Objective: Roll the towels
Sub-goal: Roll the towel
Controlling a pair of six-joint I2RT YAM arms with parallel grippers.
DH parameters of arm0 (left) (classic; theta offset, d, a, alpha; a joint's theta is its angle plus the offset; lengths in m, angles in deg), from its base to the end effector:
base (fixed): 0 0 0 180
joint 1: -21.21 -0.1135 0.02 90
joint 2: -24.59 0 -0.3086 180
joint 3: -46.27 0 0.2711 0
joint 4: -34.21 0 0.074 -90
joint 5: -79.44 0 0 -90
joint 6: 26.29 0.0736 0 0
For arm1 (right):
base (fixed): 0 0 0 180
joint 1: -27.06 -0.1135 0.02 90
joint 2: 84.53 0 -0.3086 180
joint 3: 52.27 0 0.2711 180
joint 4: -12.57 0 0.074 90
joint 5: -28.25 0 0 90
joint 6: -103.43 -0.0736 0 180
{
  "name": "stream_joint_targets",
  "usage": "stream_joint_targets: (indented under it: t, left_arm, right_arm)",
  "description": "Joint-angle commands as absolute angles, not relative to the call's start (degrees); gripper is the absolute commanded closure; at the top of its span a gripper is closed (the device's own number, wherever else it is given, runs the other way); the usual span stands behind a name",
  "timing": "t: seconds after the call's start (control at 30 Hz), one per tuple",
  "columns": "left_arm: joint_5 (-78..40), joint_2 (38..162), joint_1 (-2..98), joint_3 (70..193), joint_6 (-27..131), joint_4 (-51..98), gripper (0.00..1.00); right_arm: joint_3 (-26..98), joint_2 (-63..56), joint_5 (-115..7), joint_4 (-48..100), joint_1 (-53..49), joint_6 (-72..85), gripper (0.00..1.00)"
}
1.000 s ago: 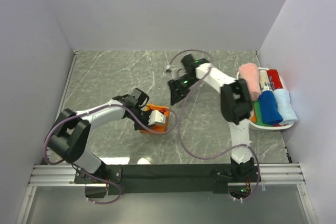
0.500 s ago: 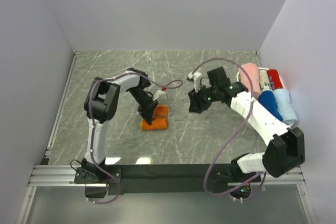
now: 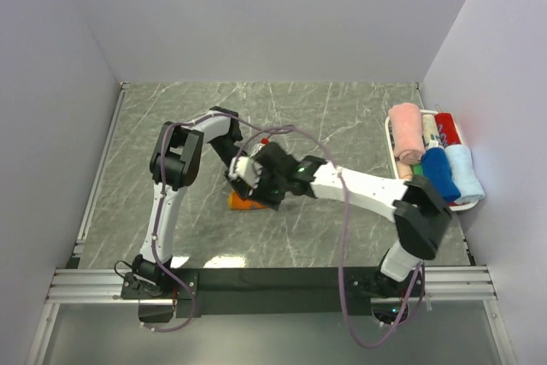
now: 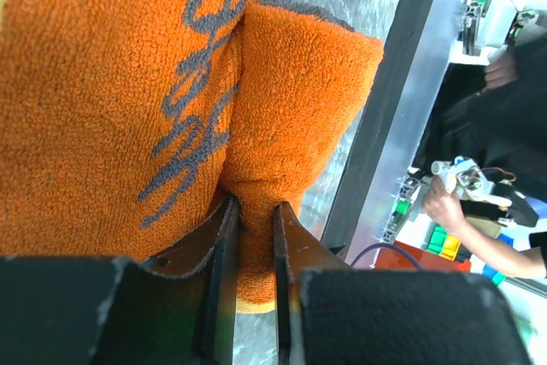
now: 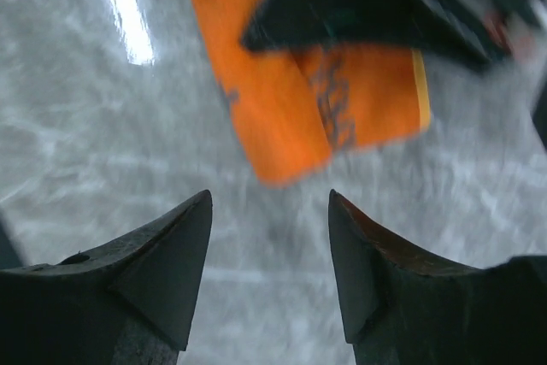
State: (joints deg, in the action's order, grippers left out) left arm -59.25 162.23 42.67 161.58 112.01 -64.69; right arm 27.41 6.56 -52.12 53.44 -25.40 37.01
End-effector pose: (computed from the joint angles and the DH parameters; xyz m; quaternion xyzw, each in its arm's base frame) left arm 0.3848 -0.2107 0.1136 -0.4108 -0.7833 0.4431 0.1464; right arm 0.2226 0.3098 0.2525 -0.6022 0.7262 0.1572 0.2921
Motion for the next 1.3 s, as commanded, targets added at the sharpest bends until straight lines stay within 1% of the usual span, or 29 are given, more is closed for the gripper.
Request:
stream_joint_targets:
  t: [0.0, 0.3, 0.37, 0.43, 0.47, 0.5, 0.53, 0.57, 0.6, 0.67, 0.83, 0.87, 1.0, 1.1, 1.17, 1.2, 1.27]
  left_arm:
    - [-53.0, 165.5, 42.4, 162.3, 113.5, -56.9, 0.81]
    - [-53.4, 166.4, 42.4, 163.2, 111.7, -57.0, 0.78]
    - [-53.3, 166.4, 42.3, 163.4, 111.4, -57.0, 0.76]
    - [-53.4, 166.4, 42.0, 163.2, 111.2, -56.9, 0.72]
    - [-53.4, 166.2, 41.8, 163.0, 110.6, -56.5, 0.69]
    - [-53.4, 165.7, 41.4, 162.8, 110.2, -55.4, 0.68]
    - [-54.1, 165.5, 40.6, 162.2, 109.3, -54.8, 0.68]
    - [-54.2, 165.2, 40.3, 162.0, 108.6, -53.9, 0.64]
    - [-54.7, 164.9, 39.9, 161.9, 108.1, -53.4, 0.63]
    - [-56.3, 165.2, 39.0, 162.2, 107.9, -54.2, 0.59]
    - [-58.3, 165.7, 37.7, 162.2, 107.5, -54.5, 0.53]
    - [-59.6, 165.5, 37.5, 162.2, 107.5, -54.6, 0.51]
    - [-65.5, 162.8, 34.9, 162.4, 107.7, -55.6, 0.48]
    - [-71.0, 158.3, 30.4, 160.5, 106.7, -53.6, 0.45]
    - [-75.1, 154.9, 24.8, 159.8, 104.9, -52.0, 0.43]
    - [-76.4, 153.9, 24.7, 159.7, 104.3, -51.6, 0.42]
    - [-78.1, 152.0, 19.9, 159.7, 103.4, -51.2, 0.4]
  right_arm:
    - [31.0, 12.0, -61.0, 46.7, -31.1, 43.7, 0.36]
    - [35.2, 22.5, -64.0, 44.6, -32.4, 47.6, 0.36]
    - [35.0, 23.6, -62.6, 45.1, -32.4, 48.5, 0.39]
    - [34.5, 24.7, -61.9, 46.8, -32.3, 48.7, 0.46]
    - [34.1, 24.9, -60.2, 47.4, -32.1, 48.6, 0.53]
    - [33.0, 24.6, -57.9, 48.5, -31.9, 48.5, 0.69]
    - [32.2, 24.6, -57.0, 48.7, -31.7, 48.2, 0.75]
    - [31.4, 24.4, -56.2, 48.8, -31.4, 48.0, 0.8]
    - [29.6, 23.7, -54.6, 48.9, -31.0, 47.9, 0.92]
    - [28.4, 23.0, -52.5, 49.1, -30.3, 46.5, 1.0]
    - [30.5, 24.1, -42.7, 53.1, -26.1, 43.8, 1.0]
    - [31.3, 25.2, -41.4, 53.7, -25.6, 43.3, 1.0]
    - [35.7, 28.8, -35.7, 56.8, -22.4, 42.8, 1.0]
    - [37.9, 30.9, -32.3, 58.7, -20.8, 42.3, 1.0]
    - [39.1, 32.0, -31.1, 59.7, -20.2, 42.2, 1.0]
    - [39.4, 32.4, -30.5, 60.1, -20.2, 42.1, 1.0]
    - [40.4, 33.2, -29.0, 60.9, -19.4, 41.3, 1.0]
